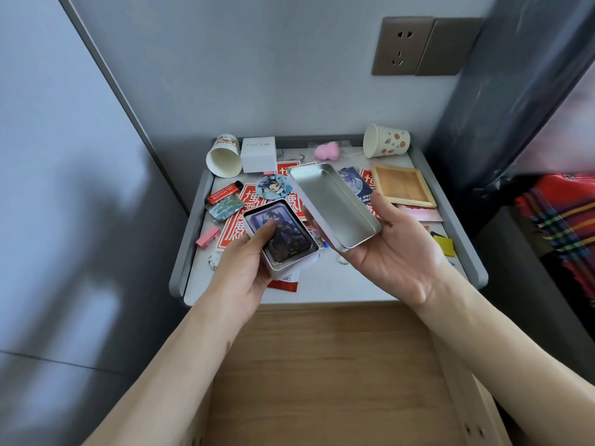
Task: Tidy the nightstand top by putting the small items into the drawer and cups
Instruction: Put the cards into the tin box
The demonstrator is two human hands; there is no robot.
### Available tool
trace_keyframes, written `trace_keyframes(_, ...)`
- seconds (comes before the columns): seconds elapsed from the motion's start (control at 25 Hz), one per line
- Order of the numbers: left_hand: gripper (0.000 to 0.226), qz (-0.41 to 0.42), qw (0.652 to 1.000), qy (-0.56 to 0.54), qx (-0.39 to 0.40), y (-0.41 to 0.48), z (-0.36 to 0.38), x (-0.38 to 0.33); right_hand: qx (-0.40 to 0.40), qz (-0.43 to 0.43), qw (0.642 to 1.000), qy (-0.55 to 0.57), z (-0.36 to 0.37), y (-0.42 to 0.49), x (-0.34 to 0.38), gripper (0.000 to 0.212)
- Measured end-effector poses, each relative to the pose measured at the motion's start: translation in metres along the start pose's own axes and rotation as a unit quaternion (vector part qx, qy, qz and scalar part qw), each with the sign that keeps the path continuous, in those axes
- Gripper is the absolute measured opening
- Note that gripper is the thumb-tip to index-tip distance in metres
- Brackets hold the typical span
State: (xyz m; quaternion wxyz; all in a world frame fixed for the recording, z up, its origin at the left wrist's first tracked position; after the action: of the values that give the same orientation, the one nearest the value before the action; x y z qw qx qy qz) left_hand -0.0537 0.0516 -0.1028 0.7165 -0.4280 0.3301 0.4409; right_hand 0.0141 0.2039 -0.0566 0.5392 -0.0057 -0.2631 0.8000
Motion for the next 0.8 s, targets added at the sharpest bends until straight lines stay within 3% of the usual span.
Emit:
trace_keyframes(0.36,0.029,0.012,1.000,0.007,0.012,0.002,0.002,0.000,0.083,0.051,0.994,0.048,0.016,0.000,-0.015,0.072)
trace_keyframes(0.52,0.030,0.006,1.000,-0.005,0.022,0.000,0.003,0.001,0.056,0.042,0.998,0.001,0.017,-0.002,-0.011,0.062)
trace_keyframes(0.64,0.033,-0.012,0.999,-0.015,0.027,-0.003,0.007,0.003,0.010,-0.028,0.996,-0.086,0.015,0.001,0.000,0.056)
trace_keyframes(0.68,0.035,-0.017,0.999,-0.025,0.028,-0.003,0.007,0.004,-0.046,-0.077,0.979,-0.185,0.012,0.001,0.005,0.057)
trace_keyframes(0.72,0.037,-0.021,0.998,-0.040,0.033,-0.005,0.009,0.005,-0.131,-0.126,0.928,-0.325,0.008,-0.001,0.010,0.057)
trace_keyframes(0.8,0.042,-0.024,0.997,-0.054,0.053,-0.007,0.015,0.008,-0.254,-0.191,0.767,-0.557,0.011,-0.008,0.012,0.055)
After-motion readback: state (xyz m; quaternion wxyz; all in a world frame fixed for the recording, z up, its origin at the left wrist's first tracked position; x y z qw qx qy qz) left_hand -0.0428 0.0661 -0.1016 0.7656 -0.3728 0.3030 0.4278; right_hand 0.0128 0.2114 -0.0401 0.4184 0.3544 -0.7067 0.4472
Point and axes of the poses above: each hand's wrist, its own y-axis towards the middle knuckle, its own z-axis out of the palm, x = y × z, the point moved 7 cm from there along y, towards the middle knuckle, and after that the axes turned 12 degrees about z, right-handed, at the moved point
